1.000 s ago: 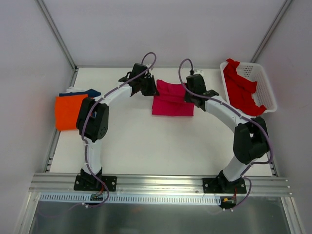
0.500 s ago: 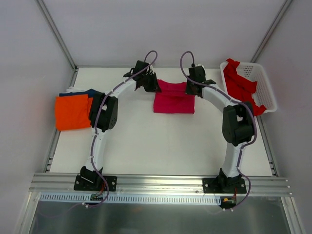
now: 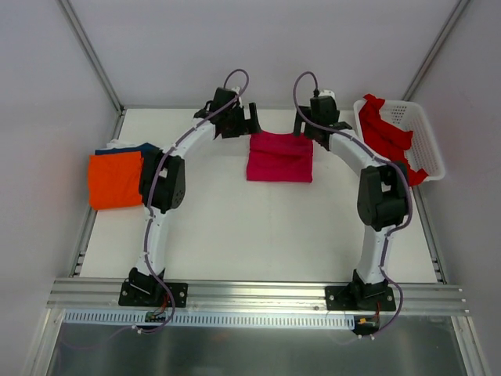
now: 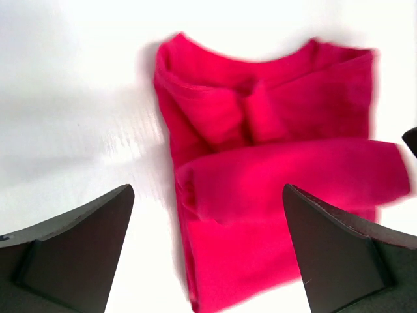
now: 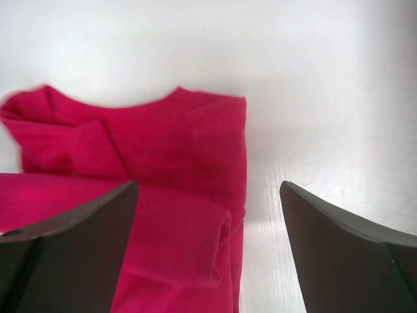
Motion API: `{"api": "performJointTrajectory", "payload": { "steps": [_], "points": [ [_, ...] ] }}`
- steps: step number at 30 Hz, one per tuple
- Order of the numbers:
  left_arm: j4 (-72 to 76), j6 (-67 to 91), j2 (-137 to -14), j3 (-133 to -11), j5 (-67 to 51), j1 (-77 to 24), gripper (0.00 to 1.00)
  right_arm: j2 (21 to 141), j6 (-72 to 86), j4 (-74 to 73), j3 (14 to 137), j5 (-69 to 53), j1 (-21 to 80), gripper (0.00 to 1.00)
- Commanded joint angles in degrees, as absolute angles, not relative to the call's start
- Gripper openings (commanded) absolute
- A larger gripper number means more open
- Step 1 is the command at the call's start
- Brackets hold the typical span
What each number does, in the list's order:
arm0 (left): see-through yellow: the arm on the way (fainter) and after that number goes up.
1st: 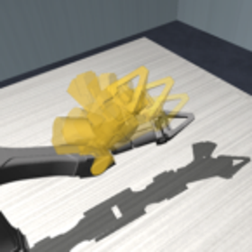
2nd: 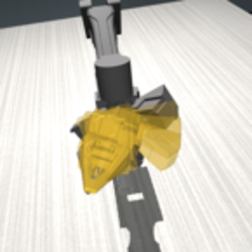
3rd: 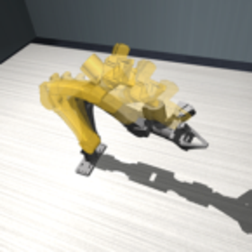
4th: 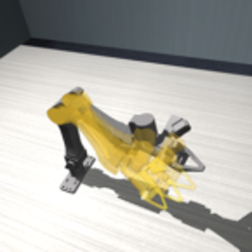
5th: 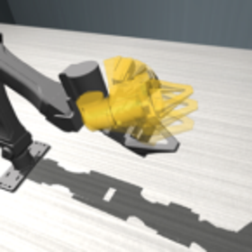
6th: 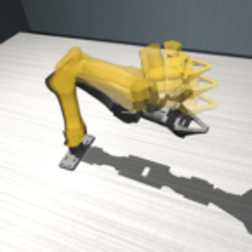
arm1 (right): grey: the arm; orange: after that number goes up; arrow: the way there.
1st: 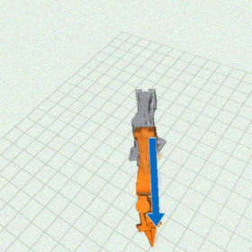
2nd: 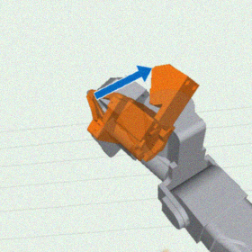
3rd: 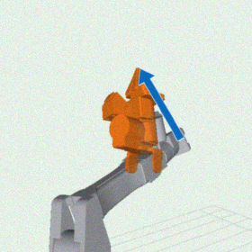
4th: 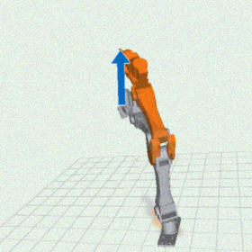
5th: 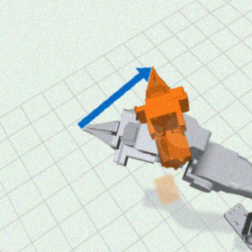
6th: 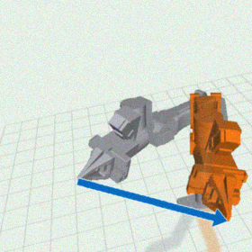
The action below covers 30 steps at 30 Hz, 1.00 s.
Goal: Fold and stack the t-shirts
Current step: Fold the long partially folded tshirt into a neat square
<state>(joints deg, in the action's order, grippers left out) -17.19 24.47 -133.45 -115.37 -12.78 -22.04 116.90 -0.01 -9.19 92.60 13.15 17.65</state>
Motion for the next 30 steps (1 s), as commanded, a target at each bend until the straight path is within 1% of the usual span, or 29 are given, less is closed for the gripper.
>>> {"api": "performJointTrajectory", "payload": {
  "steps": [1, 2, 4, 5, 6, 7, 8, 9, 10, 15, 16, 19, 30],
  "points": [
    [-16.17, 22.76, -118.93, -114.27, -8.71, -22.49, 0.99, 102.68, -3.34, -5.54, 93.00, 14.77, 17.49, 0.94],
    [-16.08, 22.94, -117.00, -112.87, -8.35, -22.85, 0.99, 100.39, -3.25, -5.36, 89.86, 14.16, 17.66, 0.94],
    [-15.56, 23.99, -112.42, -105.85, -8.70, -24.33, 0.99, 94.26, -3.25, -5.53, 86.59, 12.49, 18.54, 0.94],
    [-15.12, 24.17, -111.19, -105.82, -9.40, -25.04, 0.99, 92.65, -3.25, -5.62, 85.01, 11.96, 18.89, 0.94],
    [-14.68, 24.43, -109.70, -102.69, -11.32, -25.83, 0.94, 91.16, -3.25, -5.97, 82.03, 10.91, 19.16, 0.84],
    [-13.72, 24.78, -109.25, -101.35, -12.21, -26.80, 0.77, 89.05, -2.73, -6.41, 80.61, 9.42, 19.51, 0.73],
    [-13.36, 25.22, -108.99, -100.21, -12.56, -28.72, 0.51, 88.42, -1.25, -7.46, 79.38, 8.53, 19.69, 0.52],
    [-13.10, 26.18, -109.25, -98.46, -12.74, -29.78, 0.01, 87.81, -0.36, -7.64, 77.02, 7.31, 19.86, 0.04],
    [-12.92, 26.19, -109.68, -97.74, -12.92, -30.66, 0.00, 87.54, -0.18, -7.73, 75.86, 6.08, 19.95, 0.00],
    [-11.95, 27.07, -116.08, -97.29, -13.36, -35.41, 0.00, 90.52, 2.11, -8.52, 72.60, 0.44, 20.74, 0.01],
    [-11.78, 27.94, -117.15, -97.56, -13.88, -35.59, 0.00, 91.31, 2.37, -8.61, 72.60, -2.52, 20.83, 0.00],
    [-11.16, 29.18, -120.84, -98.44, -15.82, -35.95, 0.00, 94.30, 3.34, -8.70, 73.03, -4.65, 21.00, 0.01],
    [-10.64, 27.78, -126.47, -98.79, -12.66, -36.04, 0.00, 104.66, 4.83, -7.65, 76.02, -7.21, 21.27, 0.01]
  ]
}}
